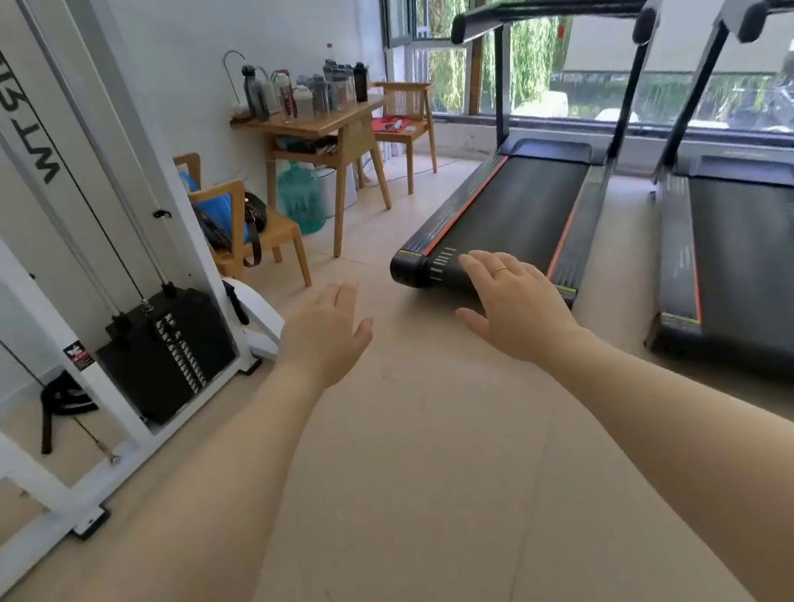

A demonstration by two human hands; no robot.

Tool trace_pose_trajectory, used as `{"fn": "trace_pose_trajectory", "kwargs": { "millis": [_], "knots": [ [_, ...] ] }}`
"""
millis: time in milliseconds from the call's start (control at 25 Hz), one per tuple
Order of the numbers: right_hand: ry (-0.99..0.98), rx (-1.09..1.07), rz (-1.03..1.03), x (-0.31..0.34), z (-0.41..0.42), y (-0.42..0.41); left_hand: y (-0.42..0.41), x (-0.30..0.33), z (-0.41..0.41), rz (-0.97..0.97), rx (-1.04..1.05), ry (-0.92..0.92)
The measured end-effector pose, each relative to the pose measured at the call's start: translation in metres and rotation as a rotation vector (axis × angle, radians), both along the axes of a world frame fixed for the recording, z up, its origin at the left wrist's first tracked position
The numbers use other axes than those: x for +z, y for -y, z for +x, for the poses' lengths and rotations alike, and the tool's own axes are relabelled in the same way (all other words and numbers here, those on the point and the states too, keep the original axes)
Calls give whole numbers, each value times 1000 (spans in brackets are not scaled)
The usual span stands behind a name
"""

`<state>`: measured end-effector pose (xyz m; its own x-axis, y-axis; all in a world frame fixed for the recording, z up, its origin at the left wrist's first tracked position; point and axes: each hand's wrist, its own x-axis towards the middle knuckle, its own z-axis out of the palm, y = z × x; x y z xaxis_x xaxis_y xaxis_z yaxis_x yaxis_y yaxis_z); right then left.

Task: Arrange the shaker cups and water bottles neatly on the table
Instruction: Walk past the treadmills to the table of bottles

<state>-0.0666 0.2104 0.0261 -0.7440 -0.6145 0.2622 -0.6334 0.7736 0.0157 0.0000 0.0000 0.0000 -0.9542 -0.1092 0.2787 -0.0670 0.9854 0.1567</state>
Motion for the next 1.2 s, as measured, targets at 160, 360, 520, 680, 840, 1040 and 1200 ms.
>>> {"fn": "trace_pose_trajectory", "kwargs": {
  "millis": [160,360,520,680,840,1040,1200],
  "knots": [
    [60,-1,28,-7,-109,60,57,6,-115,-104,-146,30],
    [65,-5,-7,2,-240,135,135,25,-253,-91,-122,-38],
    [85,2,2,-2,-349,176,181,15,-355,-58,-55,23],
    [121,17,48,-23,-473,216,219,-4,-466,-51,-3,32],
    [159,64,92,-18,-599,254,251,-13,-572,-54,20,127],
    [202,174,238,-26,-730,328,309,-8,-690,9,35,77],
    [220,241,279,-55,-827,411,387,-23,-781,25,61,65]
  ]
}}
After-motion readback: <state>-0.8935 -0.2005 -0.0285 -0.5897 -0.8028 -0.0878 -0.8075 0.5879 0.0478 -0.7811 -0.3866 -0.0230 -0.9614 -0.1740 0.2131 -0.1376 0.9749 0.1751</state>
